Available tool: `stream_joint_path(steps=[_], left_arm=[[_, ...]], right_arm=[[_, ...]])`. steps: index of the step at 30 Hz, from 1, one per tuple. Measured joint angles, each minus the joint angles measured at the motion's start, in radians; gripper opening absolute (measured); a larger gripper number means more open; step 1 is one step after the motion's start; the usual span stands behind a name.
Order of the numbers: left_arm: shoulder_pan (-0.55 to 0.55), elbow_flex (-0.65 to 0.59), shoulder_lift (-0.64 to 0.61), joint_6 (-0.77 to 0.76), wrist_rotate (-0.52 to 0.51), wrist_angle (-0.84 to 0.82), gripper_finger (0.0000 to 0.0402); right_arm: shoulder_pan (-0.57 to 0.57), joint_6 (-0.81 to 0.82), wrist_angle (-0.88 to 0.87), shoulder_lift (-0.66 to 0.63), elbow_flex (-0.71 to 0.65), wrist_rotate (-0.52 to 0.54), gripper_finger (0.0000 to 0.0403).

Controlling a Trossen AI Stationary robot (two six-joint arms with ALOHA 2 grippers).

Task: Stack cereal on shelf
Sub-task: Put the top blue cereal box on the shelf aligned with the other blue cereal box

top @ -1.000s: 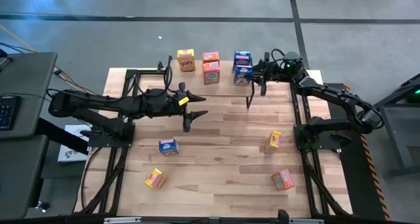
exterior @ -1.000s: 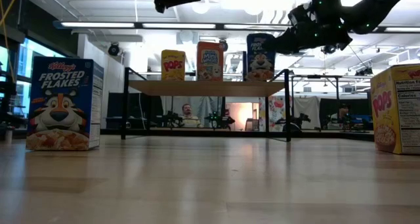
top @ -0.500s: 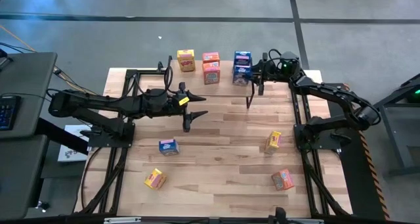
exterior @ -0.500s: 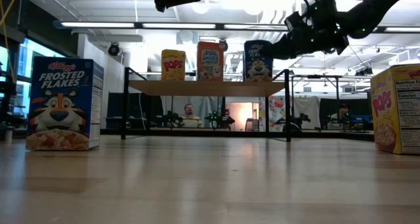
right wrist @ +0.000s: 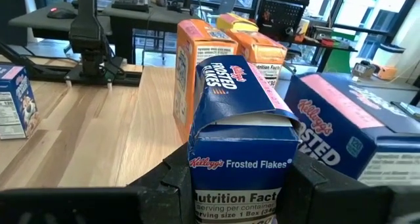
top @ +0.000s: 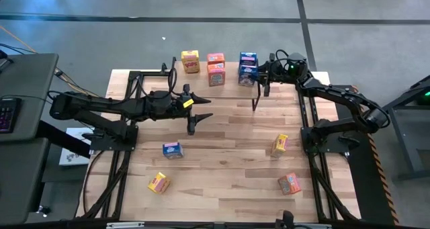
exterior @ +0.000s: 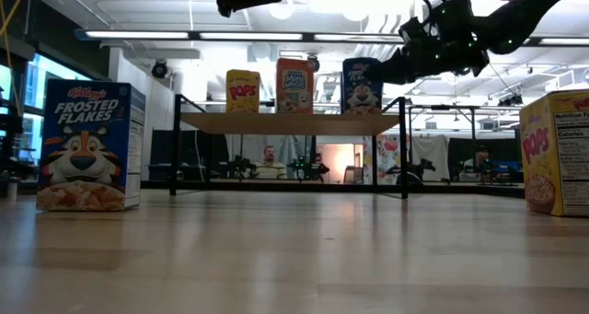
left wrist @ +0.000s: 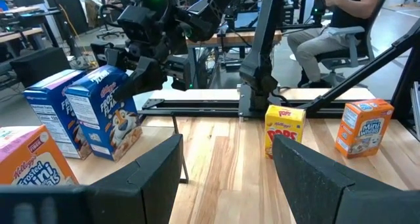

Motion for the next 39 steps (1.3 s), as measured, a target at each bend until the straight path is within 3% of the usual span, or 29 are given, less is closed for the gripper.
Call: stream_joint_path(steps=[35, 39], left_arm=[[0.0, 0.0, 0.0, -0.001, 0.0, 0.0, 0.0225], [0.0, 0.0, 0.0, -0.001, 0.0, 0.0, 0.0225]], right_arm=[[0.0, 0.035, 0.034, 0.035, 0.0, 0.006, 0.0136], [0.0, 0.068, 0.07, 0.051, 0.0, -0.002, 0.0152]])
